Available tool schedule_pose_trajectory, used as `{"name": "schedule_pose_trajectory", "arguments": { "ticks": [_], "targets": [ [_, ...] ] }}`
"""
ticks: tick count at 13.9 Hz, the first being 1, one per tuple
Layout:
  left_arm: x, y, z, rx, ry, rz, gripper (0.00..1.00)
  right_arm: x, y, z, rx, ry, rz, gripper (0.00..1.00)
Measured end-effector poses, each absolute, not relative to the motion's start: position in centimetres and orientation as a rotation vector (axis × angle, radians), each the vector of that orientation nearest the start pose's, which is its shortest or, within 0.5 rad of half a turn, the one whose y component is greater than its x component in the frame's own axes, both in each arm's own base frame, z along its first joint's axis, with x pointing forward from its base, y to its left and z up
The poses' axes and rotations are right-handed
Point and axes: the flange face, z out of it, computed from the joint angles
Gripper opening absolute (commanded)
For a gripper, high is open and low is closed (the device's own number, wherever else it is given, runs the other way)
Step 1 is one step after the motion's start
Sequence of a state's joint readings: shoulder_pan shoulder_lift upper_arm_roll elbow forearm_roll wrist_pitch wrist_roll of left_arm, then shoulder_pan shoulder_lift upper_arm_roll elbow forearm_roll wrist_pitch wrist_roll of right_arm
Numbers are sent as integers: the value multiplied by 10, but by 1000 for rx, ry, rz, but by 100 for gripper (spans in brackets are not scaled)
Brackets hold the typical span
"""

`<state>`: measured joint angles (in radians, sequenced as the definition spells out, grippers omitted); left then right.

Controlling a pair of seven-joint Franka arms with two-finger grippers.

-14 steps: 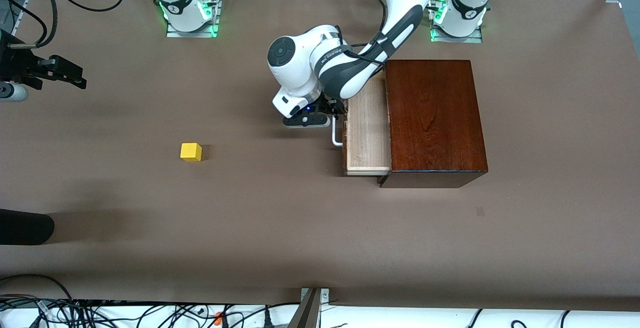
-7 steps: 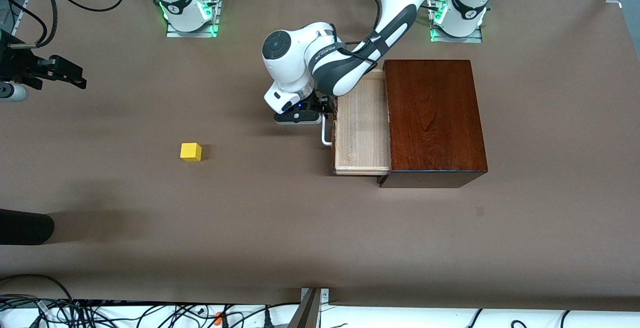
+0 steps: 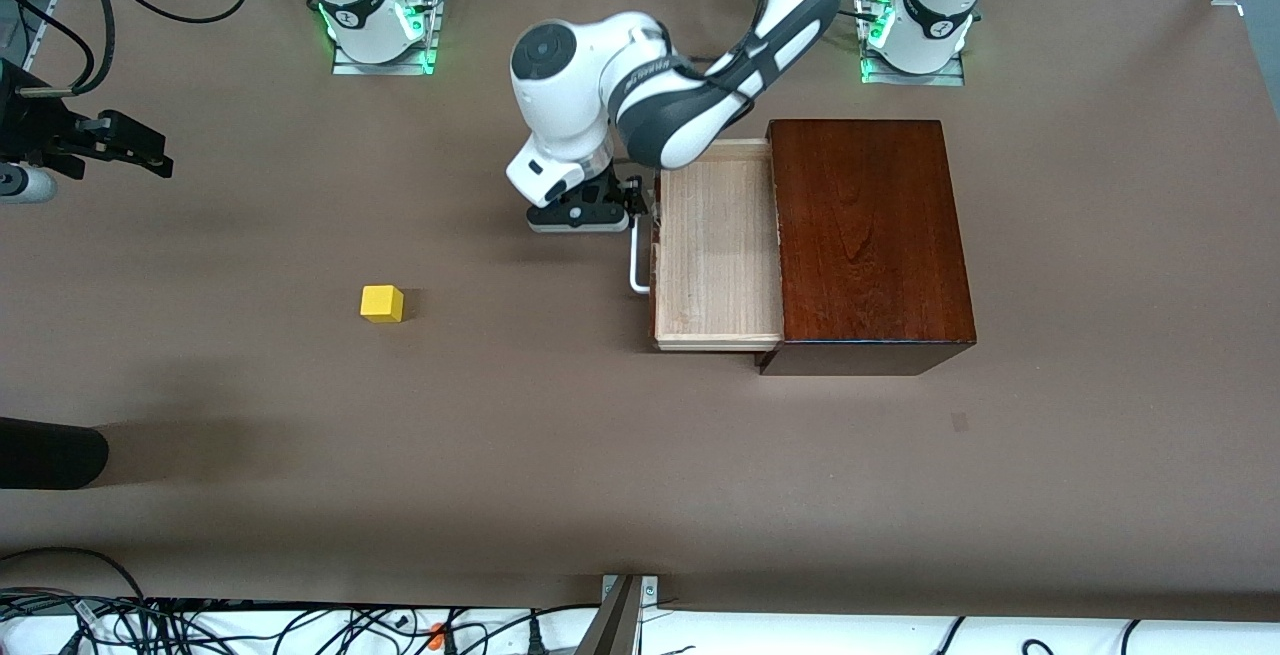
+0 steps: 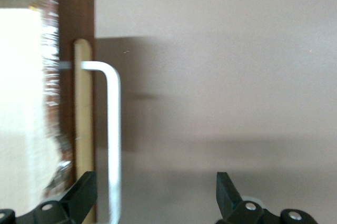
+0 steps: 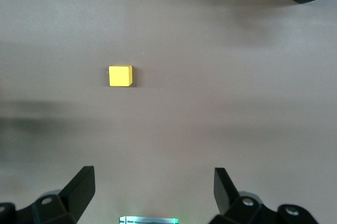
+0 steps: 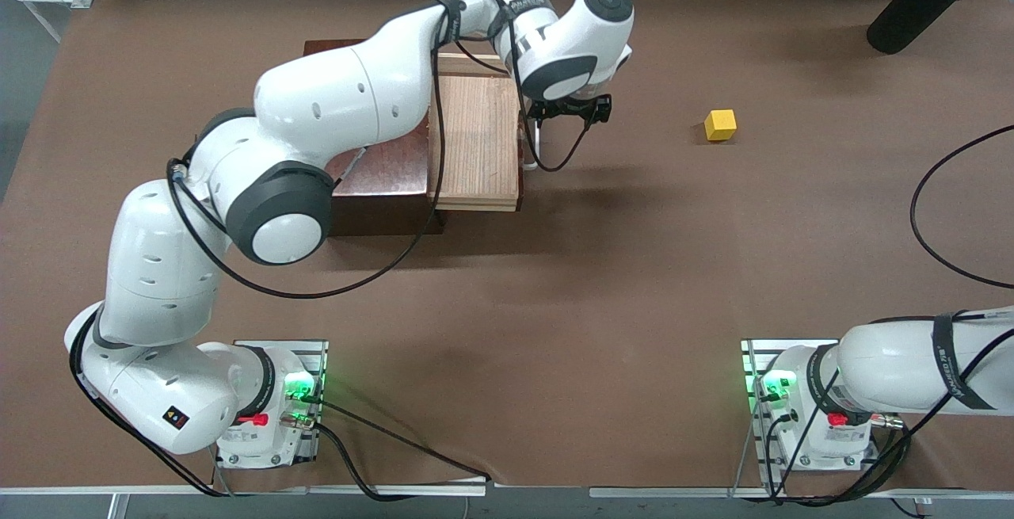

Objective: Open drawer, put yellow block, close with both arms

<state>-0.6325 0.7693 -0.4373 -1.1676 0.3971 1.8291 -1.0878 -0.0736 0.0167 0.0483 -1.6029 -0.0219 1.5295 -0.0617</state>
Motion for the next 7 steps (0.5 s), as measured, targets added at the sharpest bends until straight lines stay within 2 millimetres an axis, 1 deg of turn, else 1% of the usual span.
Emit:
{"name": "schedule_pose_trajectory", "arguments": {
  "ticks": [2,3,4,5,7],
  "targets": [
    [468,-569,395,-3074,-55,-55,100,553,-17,597,-3155,-58,143,100],
    [472,-557,414,-3082,-71,-37,100,553,-17,597,-3155,-58,144,100],
    [479,-541,432,-3090,-81,-19,100,553,-17,597,-3155,-57,143,100],
    [488,-521,449,-3097,-93,-8,100,553,-17,597,-3155,-57,143,100],
    [510,-467,480,-3106,-131,4,100,553,-17,597,-3155,-57,144,100]
  ]
}}
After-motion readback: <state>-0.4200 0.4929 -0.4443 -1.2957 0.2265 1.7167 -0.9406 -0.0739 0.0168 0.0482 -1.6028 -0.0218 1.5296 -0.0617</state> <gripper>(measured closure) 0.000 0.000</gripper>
